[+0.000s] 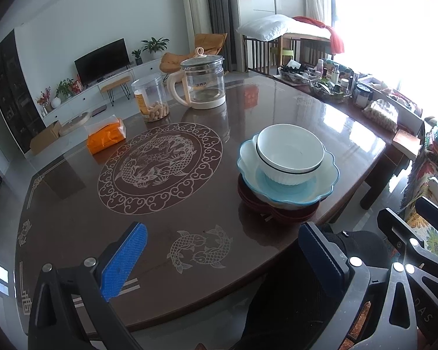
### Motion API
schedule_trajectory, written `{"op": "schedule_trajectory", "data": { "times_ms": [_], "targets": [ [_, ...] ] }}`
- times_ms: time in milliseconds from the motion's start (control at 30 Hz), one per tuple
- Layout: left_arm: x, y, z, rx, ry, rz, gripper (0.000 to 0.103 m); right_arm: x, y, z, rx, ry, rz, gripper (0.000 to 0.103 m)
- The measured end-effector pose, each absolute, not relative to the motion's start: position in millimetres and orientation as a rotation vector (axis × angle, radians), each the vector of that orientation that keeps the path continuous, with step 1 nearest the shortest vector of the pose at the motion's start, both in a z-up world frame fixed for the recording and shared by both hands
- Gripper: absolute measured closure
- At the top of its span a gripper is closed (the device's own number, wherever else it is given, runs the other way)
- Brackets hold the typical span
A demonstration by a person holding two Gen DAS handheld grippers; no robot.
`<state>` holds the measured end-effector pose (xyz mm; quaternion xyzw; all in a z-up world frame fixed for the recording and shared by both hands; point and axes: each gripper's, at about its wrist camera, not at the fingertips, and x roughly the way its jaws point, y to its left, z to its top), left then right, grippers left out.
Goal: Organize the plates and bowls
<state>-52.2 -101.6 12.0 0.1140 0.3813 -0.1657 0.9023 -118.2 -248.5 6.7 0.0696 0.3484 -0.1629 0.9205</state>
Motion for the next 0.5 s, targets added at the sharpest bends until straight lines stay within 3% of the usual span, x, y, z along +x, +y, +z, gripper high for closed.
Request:
{"op": "schedule_trajectory", "data": {
  "times_ms": [500],
  "targets": [
    [-45.9,-108.6,6.3,0.247,0.805,-0.353,0.0,-111.5,-255.4,0.9,0.162,0.743,-0.344,0.032]
  ]
}}
